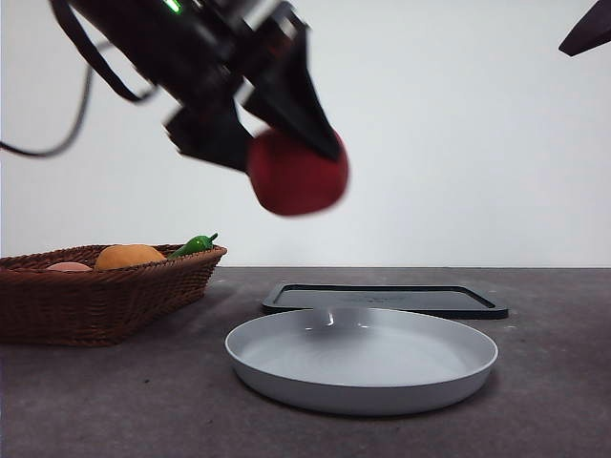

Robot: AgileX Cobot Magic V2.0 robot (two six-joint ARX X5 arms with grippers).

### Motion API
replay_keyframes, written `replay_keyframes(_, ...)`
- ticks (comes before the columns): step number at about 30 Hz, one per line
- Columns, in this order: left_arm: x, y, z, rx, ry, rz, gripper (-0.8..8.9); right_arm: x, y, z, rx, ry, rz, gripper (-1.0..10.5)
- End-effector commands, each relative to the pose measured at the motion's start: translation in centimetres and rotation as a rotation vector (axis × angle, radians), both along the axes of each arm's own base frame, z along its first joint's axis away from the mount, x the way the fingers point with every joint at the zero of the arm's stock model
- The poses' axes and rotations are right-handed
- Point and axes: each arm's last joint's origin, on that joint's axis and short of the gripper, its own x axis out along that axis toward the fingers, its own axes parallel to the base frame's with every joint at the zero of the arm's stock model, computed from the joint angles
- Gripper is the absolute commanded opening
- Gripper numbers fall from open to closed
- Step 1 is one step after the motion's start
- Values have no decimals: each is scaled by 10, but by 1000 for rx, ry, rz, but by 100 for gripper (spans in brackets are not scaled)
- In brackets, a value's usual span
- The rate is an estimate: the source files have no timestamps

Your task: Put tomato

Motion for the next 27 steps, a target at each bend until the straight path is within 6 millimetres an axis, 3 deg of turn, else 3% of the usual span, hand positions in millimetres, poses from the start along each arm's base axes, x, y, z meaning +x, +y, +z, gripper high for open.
replay_keyframes(1,4,-15,-11,1,10,-22,334,1,1,6,6,-24,10,424)
replay_keyframes(13,12,-43,-74,120,98,-95,335,1,1,6,6,-24,10,424)
replay_keyframes(20,11,-48,-79,120,96,-107,348,1,1,6,6,-24,10,424)
replay_keyframes(23,10,-48,-79,126,103,-108,448,1,1,6,6,-24,10,424)
replay_keyframes(27,7,-51,-80,129,109,-119,472,1,1,6,6,-24,10,424)
